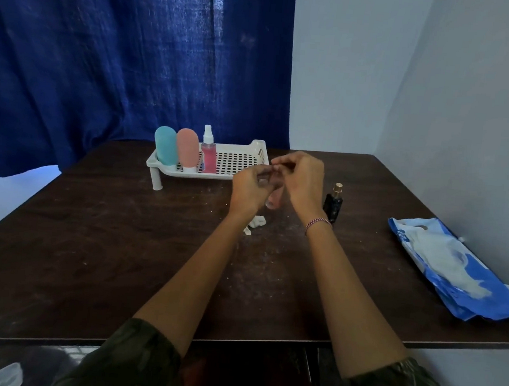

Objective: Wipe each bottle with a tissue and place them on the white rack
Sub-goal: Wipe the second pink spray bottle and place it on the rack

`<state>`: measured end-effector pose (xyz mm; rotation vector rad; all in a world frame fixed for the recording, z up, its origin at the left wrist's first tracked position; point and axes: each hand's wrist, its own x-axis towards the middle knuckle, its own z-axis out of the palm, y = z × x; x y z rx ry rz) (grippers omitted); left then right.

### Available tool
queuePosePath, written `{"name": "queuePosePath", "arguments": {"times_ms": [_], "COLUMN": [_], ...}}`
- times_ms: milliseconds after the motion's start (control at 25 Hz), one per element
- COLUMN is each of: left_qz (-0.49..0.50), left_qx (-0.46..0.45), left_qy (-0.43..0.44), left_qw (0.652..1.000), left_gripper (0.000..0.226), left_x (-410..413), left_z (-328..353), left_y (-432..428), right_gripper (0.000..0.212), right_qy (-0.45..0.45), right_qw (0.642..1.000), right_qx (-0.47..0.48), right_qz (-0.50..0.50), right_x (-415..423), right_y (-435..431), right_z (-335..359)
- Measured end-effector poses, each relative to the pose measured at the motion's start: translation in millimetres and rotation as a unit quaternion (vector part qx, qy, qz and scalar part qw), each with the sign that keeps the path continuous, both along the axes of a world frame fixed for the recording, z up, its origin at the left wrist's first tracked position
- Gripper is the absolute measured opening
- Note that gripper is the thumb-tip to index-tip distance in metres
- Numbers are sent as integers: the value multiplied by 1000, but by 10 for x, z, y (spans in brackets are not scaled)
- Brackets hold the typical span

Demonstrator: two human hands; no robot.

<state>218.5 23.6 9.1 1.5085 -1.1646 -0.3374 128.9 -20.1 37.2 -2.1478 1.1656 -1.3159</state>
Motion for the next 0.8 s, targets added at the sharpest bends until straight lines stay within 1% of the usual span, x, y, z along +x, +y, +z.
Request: {"name": "queuePosePath", "arguments": {"times_ms": [120, 240, 440, 560, 600, 640, 680, 720, 800], "left_qz": [24, 24, 29, 27, 28, 26, 24, 22, 23], "left_qx": [-16, -32, -52, -66, -67, -66, -63, -59, -56], "left_qy": [4, 7, 28, 49, 54, 55, 53, 47, 36], "left_qw": [1000, 999, 998, 996, 996, 996, 996, 997, 998], "left_gripper": [28, 30, 35, 37, 37, 37, 36, 36, 37], "left_x": [280, 450, 542, 586, 597, 604, 605, 606, 601], "left_z": [-99, -194, -328, -382, -382, -388, -387, -383, -373], "left_y": [61, 80, 48, 6, -9, -22, -34, -38, -38], "right_gripper": [14, 17, 24, 30, 27, 22, 18, 16, 14], "right_qy": [-45, -85, -108, -129, -123, -93, -33, 44, 181], "right_qw": [998, 993, 986, 985, 987, 991, 994, 990, 966], "right_qx": [-1, 15, 25, 30, 42, 64, 92, 122, 143], "right_qz": [43, 80, 125, 114, 93, 68, 51, 56, 114], "right_x": [173, 266, 336, 316, 274, 211, 141, 88, 46], "right_y": [24, 30, -12, -32, -49, -86, -123, -153, -136], "right_z": [-127, -245, -399, -487, -478, -467, -446, -438, -435]}}
